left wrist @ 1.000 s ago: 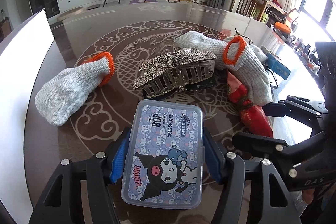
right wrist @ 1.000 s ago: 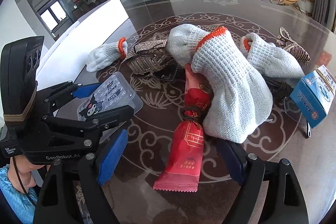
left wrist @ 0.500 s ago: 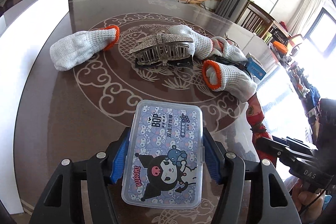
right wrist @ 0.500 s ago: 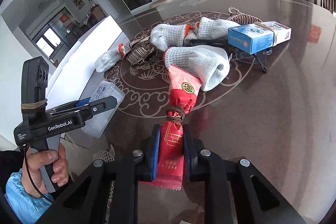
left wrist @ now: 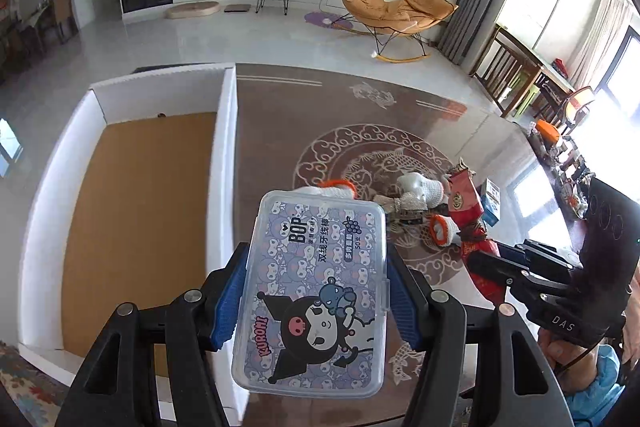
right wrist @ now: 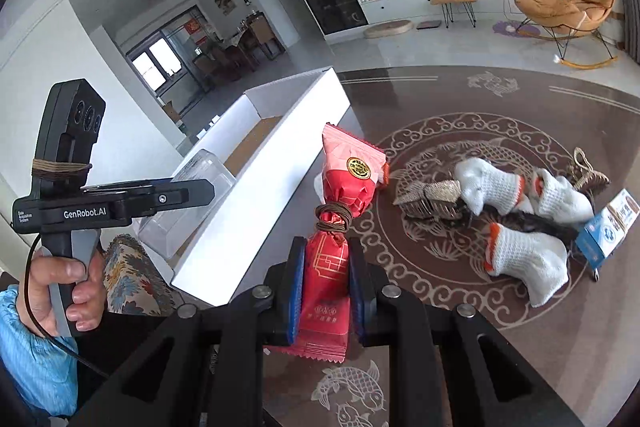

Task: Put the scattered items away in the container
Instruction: 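Carry the Kuromi box and red snack bag over the white cardboard container, then open both grippers to drop the box and snack bag into the container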

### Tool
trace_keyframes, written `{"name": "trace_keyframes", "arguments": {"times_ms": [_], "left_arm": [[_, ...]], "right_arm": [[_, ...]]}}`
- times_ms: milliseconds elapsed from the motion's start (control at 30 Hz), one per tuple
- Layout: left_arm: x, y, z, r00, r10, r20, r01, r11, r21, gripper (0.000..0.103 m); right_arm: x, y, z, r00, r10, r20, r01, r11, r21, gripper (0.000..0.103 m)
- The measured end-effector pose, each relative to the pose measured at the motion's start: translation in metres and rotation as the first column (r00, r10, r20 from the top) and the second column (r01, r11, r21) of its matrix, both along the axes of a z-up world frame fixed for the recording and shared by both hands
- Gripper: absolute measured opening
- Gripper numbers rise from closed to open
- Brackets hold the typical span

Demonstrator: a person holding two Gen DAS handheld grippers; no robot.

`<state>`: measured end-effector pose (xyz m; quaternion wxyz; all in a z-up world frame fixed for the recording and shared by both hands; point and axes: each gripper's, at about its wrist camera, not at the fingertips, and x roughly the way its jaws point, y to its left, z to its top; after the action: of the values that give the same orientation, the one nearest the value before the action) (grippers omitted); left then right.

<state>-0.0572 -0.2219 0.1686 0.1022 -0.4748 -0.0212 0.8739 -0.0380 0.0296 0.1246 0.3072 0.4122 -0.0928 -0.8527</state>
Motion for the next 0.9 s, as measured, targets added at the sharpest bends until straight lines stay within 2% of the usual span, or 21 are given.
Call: {"name": "trace_keyframes", "arguments": {"times_ms": [67, 133, 267, 400, 467, 533, 633, 733, 800, 867, 900], "left_arm": [[-0.017, -0.039, 0.019, 0.998, 0.051, -0.022, -0.053, 0.997, -0.056, 0.063], [-0.034, -0.074, 0.024, 0.994, 0.104, -0.044, -0.108, 0.991, -0.083, 0.062], [-0.076, -0.133, 0.003, 0.98, 0.195, -0.048, -0.198, 0.978, -0.062, 0.062], [-0.13, -0.173, -0.037, 0.97, 0.242, 0.006, -0.242, 0.97, -0.033, 0.062], [-0.157, -0.184, -0.056, 0.967, 0.252, 0.024, -0.251, 0.967, -0.042, 0.062], [-0.181, -0.194, -0.073, 0.965, 0.261, 0.039, -0.259, 0.964, -0.053, 0.062], [-0.211, -0.207, -0.1, 0.961, 0.27, 0.065, -0.267, 0.963, -0.043, 0.062], [-0.235, -0.214, -0.124, 0.957, 0.274, 0.091, -0.271, 0.962, -0.039, 0.062], [-0.249, -0.22, -0.144, 0.956, 0.245, 0.16, -0.25, 0.968, 0.01, 0.063], [-0.256, -0.227, -0.161, 0.945, 0.267, 0.189, -0.273, 0.962, 0.011, 0.067], [-0.256, -0.23, -0.167, 0.94, 0.281, 0.193, -0.285, 0.958, -0.008, 0.074]], "right_arm": [[-0.022, -0.041, 0.024, 0.998, 0.061, -0.025, -0.061, 0.998, -0.004, 0.02], [-0.052, -0.085, 0.039, 0.994, 0.109, -0.031, -0.109, 0.994, -0.011, 0.02], [-0.113, -0.17, 0.049, 0.987, 0.162, -0.021, -0.162, 0.986, 0.029, 0.02], [-0.181, -0.234, 0.022, 0.987, 0.154, 0.049, -0.157, 0.987, 0.047, 0.02], [-0.214, -0.258, 0.002, 0.986, 0.134, 0.097, -0.139, 0.989, 0.05, 0.02], [-0.243, -0.281, -0.018, 0.985, 0.122, 0.125, -0.134, 0.987, 0.093, 0.02], [-0.283, -0.308, -0.047, 0.984, 0.104, 0.146, -0.128, 0.978, 0.162, 0.02], [-0.316, -0.327, -0.067, 0.982, 0.078, 0.173, -0.11, 0.976, 0.185, 0.02], [-0.335, -0.336, -0.081, 0.978, 0.064, 0.199, -0.103, 0.977, 0.189, 0.021], [-0.348, -0.346, -0.095, 0.97, 0.036, 0.239, -0.094, 0.968, 0.234, 0.024], [-0.353, -0.349, -0.102, 0.967, 0.033, 0.254, -0.095, 0.966, 0.239, 0.035]]}}
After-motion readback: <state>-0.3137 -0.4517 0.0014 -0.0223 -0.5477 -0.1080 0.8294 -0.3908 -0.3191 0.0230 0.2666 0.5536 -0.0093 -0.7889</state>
